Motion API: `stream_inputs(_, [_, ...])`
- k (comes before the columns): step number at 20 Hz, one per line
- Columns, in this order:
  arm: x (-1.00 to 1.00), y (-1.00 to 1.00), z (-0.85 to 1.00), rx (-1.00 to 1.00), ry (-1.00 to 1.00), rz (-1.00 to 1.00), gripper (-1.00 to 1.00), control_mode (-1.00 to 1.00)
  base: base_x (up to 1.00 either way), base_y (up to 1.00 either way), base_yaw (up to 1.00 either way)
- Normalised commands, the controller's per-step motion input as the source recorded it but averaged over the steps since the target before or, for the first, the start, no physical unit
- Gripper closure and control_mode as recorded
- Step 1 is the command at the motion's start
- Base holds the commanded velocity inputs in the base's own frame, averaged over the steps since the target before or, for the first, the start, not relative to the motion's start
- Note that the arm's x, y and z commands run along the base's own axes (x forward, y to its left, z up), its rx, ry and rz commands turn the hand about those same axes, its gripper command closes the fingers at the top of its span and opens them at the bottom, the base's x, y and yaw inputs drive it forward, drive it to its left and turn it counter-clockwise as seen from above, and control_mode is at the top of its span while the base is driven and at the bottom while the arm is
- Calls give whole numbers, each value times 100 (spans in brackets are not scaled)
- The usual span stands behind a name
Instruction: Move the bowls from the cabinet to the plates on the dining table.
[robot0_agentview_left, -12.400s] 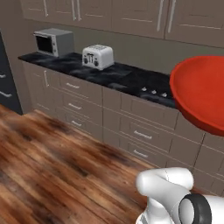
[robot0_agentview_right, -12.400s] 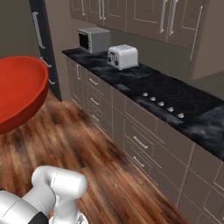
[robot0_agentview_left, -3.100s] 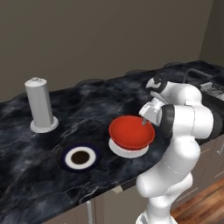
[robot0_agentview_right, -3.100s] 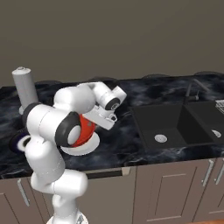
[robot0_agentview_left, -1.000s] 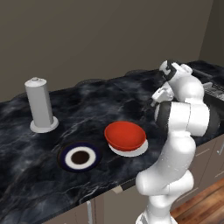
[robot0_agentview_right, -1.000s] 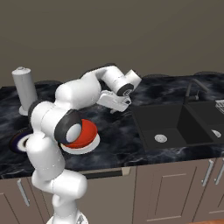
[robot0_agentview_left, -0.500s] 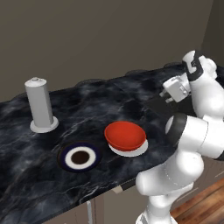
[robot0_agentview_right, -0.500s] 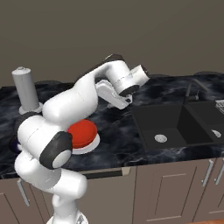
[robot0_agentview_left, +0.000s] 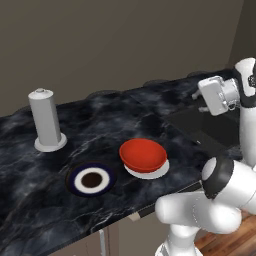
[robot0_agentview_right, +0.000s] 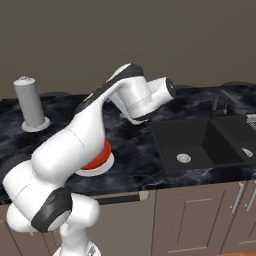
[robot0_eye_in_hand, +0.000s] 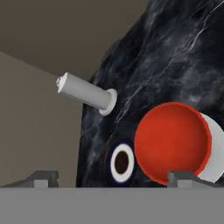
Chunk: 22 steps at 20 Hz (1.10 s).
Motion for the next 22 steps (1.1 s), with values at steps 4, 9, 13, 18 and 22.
stream_inputs(4, [-42,0,16,10,7,-31,-100,-100,0,0,0])
stream_inputs(9, [-36,0,23,6,2,-36,-100,-100,0,0,0])
stream_inputs(13, [-23,0,43,5,0,-41,-100,-100,0,0,0])
stream_inputs(18, [-28,-3,49,14,1,-35,-100,-100,0,0,0])
stream_inputs(22, [-38,3,40,13,11,-26,-100,-100,0,0,0])
